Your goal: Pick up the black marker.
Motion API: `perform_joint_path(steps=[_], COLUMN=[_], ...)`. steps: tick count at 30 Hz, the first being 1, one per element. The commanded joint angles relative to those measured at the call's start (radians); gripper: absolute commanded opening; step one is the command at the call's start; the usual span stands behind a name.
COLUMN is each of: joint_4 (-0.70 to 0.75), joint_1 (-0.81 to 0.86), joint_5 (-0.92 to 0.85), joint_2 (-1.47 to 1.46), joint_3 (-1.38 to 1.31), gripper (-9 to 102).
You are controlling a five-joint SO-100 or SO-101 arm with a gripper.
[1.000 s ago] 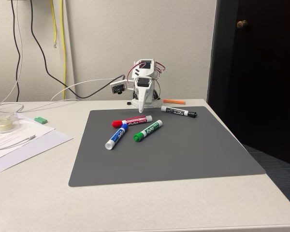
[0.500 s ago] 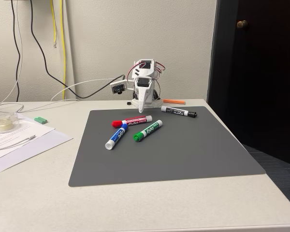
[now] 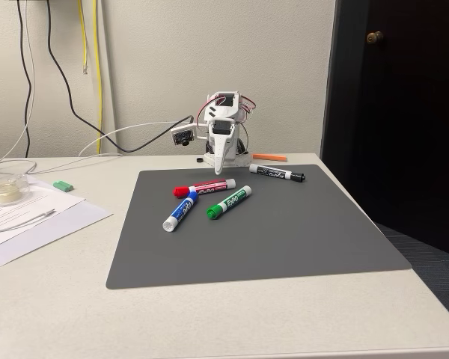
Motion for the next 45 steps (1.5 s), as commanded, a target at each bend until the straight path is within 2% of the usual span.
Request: perform_joint_path(steps=[1, 12, 17, 22, 25, 29, 35, 41, 45], joint_4=[-0.011, -0.153, -0.210, -0.012, 0.063, 0.083, 0.245, 0.341, 0.387], joint_1=[-0.005, -0.054, -0.057, -0.077, -0.114, -0.158, -0.199, -0.253, -0.304], joint_5=[0.006, -0.044, -0.132, -0.331, -0.463, -0.595, -0.793, -1.109, -1.246], joint_2=[0.009, -0.012, -0.347, -0.773, -0.913, -1.002, -1.135, -1.150, -1.183], joint_3=[-0.005, -0.077, -0.330, -0.845, -1.040, -1.150, -1.335, -1.322, -1.321], gripper=[0, 0, 0, 2, 3, 3, 6, 9, 9])
